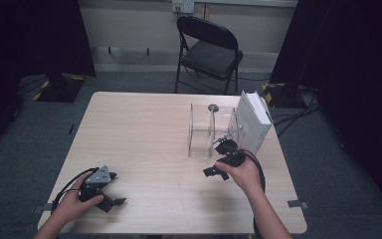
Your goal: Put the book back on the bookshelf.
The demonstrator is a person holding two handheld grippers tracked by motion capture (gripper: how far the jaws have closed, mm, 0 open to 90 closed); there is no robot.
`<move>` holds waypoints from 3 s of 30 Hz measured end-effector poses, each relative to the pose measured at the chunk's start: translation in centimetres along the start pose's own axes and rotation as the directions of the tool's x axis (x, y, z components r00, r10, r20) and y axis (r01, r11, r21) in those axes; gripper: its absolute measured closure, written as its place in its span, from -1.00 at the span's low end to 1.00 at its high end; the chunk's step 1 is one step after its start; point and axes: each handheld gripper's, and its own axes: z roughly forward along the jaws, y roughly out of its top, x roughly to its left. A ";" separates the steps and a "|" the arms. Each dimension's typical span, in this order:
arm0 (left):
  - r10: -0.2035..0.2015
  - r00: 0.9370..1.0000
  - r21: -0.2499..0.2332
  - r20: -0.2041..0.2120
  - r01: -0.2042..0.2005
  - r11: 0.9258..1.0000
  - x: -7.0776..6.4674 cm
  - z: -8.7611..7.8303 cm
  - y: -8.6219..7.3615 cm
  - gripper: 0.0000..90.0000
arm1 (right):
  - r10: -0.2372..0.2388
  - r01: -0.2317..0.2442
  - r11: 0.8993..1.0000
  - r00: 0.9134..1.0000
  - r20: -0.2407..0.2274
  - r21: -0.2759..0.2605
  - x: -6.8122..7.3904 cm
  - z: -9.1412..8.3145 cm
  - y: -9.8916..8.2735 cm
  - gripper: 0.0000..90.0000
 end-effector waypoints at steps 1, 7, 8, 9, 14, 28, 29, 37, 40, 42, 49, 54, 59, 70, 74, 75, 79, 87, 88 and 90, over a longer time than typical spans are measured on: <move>0.000 1.000 0.000 -0.001 0.000 1.000 0.0 0.0 0.0 -1.00 | 0.001 -0.001 1.000 1.000 -0.001 0.002 0.1 0.1 0.0 -0.40; 0.000 1.000 0.001 -0.001 0.000 1.000 0.0 0.0 0.0 -1.00 | -0.009 0.009 1.000 1.000 -0.007 -0.001 0.3 0.8 0.0 -0.40; 0.000 1.000 0.000 -0.001 0.000 1.000 0.0 0.0 0.0 -1.00 | -0.008 0.008 1.000 1.000 -0.004 0.001 0.3 1.0 -0.1 -0.40; 0.000 1.000 0.001 -0.001 0.000 1.000 0.0 0.0 0.0 -1.00 | -0.008 0.008 1.000 1.000 -0.008 0.003 0.4 1.2 -0.1 -0.40; 0.000 1.000 0.000 -0.001 0.000 1.000 0.0 0.0 0.0 -1.00 | -0.018 0.018 1.000 1.000 -0.017 0.002 0.6 1.8 -0.1 -0.40; 0.000 1.000 0.001 0.000 0.000 1.000 0.0 0.0 0.0 -1.00 | -0.051 0.051 0.999 0.998 -0.046 -0.004 1.5 3.6 0.1 -0.40; 0.000 1.000 0.000 0.000 0.000 1.000 0.0 0.0 0.0 -1.00 | -0.057 0.057 0.998 0.997 -0.057 -0.007 1.6 3.8 0.1 -0.40; 0.000 1.000 0.000 -0.001 0.000 1.000 0.0 0.0 0.0 -1.00 | -0.083 0.083 0.997 0.994 -0.072 0.003 2.1 4.9 0.2 -0.40; 0.000 1.000 0.000 -0.001 0.000 1.000 0.0 0.0 0.0 -1.00 | -0.090 0.090 0.996 0.993 -0.079 0.001 2.3 5.3 0.2 -0.40; 0.000 1.000 0.000 -0.001 0.000 1.000 0.0 0.0 0.0 -1.00 | -0.095 0.095 0.995 0.992 -0.080 0.003 2.4 5.6 0.2 -0.40; 0.000 1.000 0.000 0.000 0.000 1.000 0.0 0.0 0.0 -1.00 | -0.121 0.121 0.993 0.989 -0.088 0.006 2.9 6.8 0.2 -0.40; 0.000 1.000 0.000 0.000 0.000 1.000 0.0 0.0 0.0 -1.00 | -0.127 0.128 0.992 0.988 -0.089 0.004 3.2 7.4 0.1 -0.40; 0.000 1.000 0.000 -0.001 0.000 1.000 0.0 0.0 0.0 -1.00 | -0.145 0.146 0.989 0.985 -0.088 0.002 3.5 8.0 0.0 -0.40; 0.000 1.000 0.000 0.000 0.000 1.000 0.0 0.0 0.0 -1.00 | -0.186 0.185 0.982 0.980 -0.065 -0.034 4.1 9.1 -0.2 -0.42; 0.000 1.000 0.000 -0.001 0.000 1.000 0.0 0.0 0.0 -1.00 | -0.211 0.207 0.976 0.976 -0.057 -0.063 4.4 9.4 -0.3 -0.52; 0.000 1.000 0.000 -0.001 0.000 1.000 0.0 0.0 0.0 -1.00 | -0.209 0.205 0.977 0.976 -0.056 -0.063 4.5 9.5 -0.3 -0.53; 0.000 1.000 -0.001 -0.001 0.000 1.000 0.0 0.0 0.0 -1.00 | -0.226 0.222 0.971 0.973 -0.041 -0.085 4.6 9.7 -0.4 -0.56; 0.000 1.000 0.000 -0.001 0.000 1.000 0.0 0.0 0.0 -1.00 | -0.264 0.260 0.955 0.964 -0.011 -0.140 5.3 10.3 -0.8 -0.65; 0.000 1.000 0.000 -0.001 0.000 1.000 0.0 0.0 0.0 -1.00 | -0.275 0.272 0.950 0.961 -0.001 -0.155 5.3 10.4 -0.8 -0.66; 0.000 1.000 0.000 0.000 0.000 1.000 0.0 0.0 0.0 -1.00 | -0.265 0.261 0.949 0.964 0.003 -0.174 5.4 10.5 -1.0 -0.66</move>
